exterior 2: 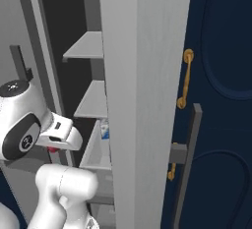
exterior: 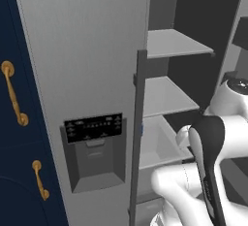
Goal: Take the strawberry from the fridge and place it on top of the pancake, located on the dining counter.
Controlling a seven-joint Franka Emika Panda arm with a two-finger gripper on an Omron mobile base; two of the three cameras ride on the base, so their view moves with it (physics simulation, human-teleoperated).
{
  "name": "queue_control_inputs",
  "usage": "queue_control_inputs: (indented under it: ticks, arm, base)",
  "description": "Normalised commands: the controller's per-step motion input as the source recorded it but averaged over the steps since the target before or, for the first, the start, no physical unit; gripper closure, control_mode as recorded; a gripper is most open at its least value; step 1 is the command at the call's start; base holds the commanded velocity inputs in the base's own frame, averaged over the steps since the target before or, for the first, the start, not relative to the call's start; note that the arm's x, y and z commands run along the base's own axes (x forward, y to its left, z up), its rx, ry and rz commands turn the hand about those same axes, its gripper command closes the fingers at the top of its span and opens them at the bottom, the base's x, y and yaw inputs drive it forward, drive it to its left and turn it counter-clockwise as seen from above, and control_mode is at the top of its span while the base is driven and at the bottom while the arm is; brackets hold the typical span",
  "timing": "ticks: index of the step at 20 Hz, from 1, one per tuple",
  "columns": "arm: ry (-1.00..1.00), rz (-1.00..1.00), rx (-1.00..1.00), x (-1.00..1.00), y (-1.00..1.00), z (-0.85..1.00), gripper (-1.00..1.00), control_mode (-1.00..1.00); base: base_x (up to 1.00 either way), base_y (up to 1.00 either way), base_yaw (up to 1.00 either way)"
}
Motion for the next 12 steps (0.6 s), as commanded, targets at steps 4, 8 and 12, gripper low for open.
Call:
queue_control_inputs:
  ticks: [4,8,12]
  arm:
    - [0.00,0.00,0.00,0.00,0.00,0.00,1.00,1.00]
    - [0.00,0.00,0.00,0.00,0.00,0.00,1.00,1.00]
    - [0.00,0.00,0.00,0.00,0.00,0.00,1.00,1.00]
  base:
    - [-1.00,0.00,0.00]
    - [-1.00,0.06,-0.04]
    - [-1.00,0.05,-0.20]
